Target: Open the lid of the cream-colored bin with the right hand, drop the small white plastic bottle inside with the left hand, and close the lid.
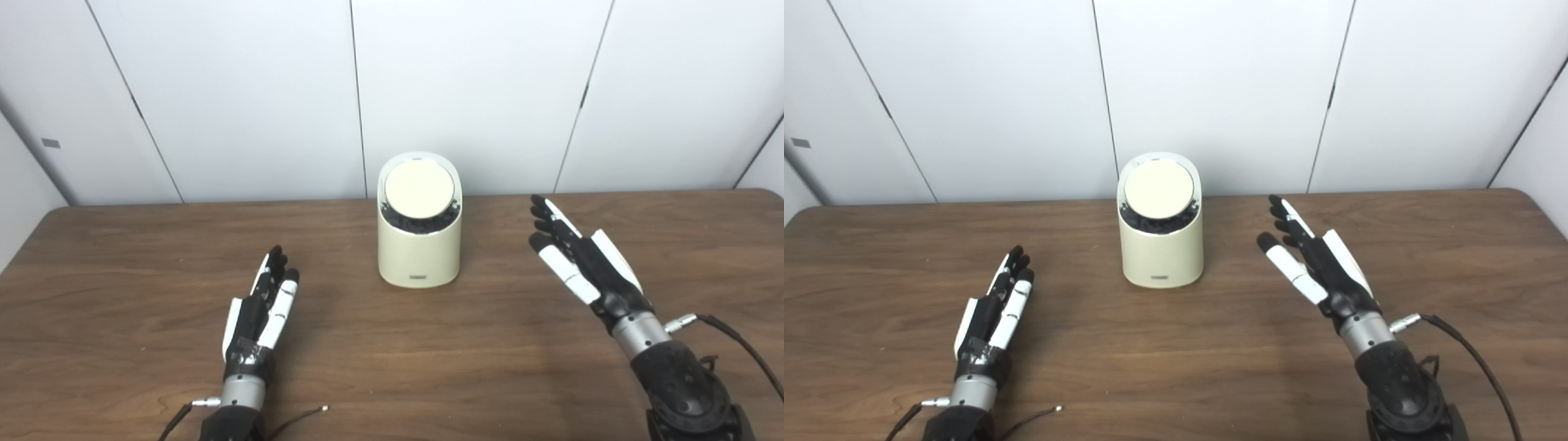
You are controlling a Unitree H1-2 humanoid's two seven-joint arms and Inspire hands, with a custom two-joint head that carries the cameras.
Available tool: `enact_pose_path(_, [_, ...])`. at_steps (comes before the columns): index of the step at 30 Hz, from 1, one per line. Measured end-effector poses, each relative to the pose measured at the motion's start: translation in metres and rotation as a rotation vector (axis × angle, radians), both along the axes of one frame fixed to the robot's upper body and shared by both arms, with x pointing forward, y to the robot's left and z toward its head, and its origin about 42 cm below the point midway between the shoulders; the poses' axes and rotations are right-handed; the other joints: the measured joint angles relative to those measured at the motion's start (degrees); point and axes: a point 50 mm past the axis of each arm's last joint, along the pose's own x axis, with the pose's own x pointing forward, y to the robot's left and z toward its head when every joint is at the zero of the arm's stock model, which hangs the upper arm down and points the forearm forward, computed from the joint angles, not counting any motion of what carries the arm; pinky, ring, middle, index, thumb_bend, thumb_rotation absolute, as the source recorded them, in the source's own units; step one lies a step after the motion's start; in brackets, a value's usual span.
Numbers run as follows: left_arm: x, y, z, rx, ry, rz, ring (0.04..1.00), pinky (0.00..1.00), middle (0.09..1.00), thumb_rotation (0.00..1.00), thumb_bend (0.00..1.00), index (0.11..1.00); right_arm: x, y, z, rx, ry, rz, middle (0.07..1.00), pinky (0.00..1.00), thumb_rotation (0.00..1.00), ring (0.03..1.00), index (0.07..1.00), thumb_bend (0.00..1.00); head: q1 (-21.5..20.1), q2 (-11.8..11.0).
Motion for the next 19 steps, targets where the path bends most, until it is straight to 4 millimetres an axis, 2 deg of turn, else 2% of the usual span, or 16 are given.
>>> enact_pose_path(5, [-0.009,0.006,0.000,-0.013,0.000,0.005,0.985,1.00,0.982,0.73,0.44,0.999,-0.007,-0.005,-0.020,0.193,0.062,-0.046,0.976,1.00,1.00,0.998,0.974,0.58,0.26,0.35])
enact_pose_path(7, [-0.011,0.006,-0.001,-0.028,0.001,0.002,0.985,1.00,0.986,0.77,0.40,1.000,-0.008,-0.004,-0.027,0.240,0.078,-0.058,0.974,1.00,1.00,1.000,0.977,0.58,0.44,0.44])
enact_pose_path(10, [-0.017,0.009,0.000,-0.039,-0.002,-0.004,0.990,1.00,0.989,0.79,0.35,1.000,-0.009,-0.003,-0.038,0.276,0.105,-0.083,0.970,1.00,1.00,1.000,0.978,0.58,0.53,0.62])
enact_pose_path(14, [-0.026,0.019,0.000,-0.028,0.005,0.002,0.995,1.00,0.998,0.78,0.36,1.000,-0.011,-0.006,-0.047,0.280,0.116,-0.118,0.968,1.00,1.00,0.994,0.975,0.58,0.79,0.97])
enact_pose_path(19, [-0.036,0.032,-0.004,-0.048,0.006,0.031,0.988,1.00,0.996,0.92,0.37,1.000,-0.019,-0.011,-0.060,0.283,0.118,-0.135,0.964,1.00,1.00,0.992,0.969,0.59,0.88,1.41])
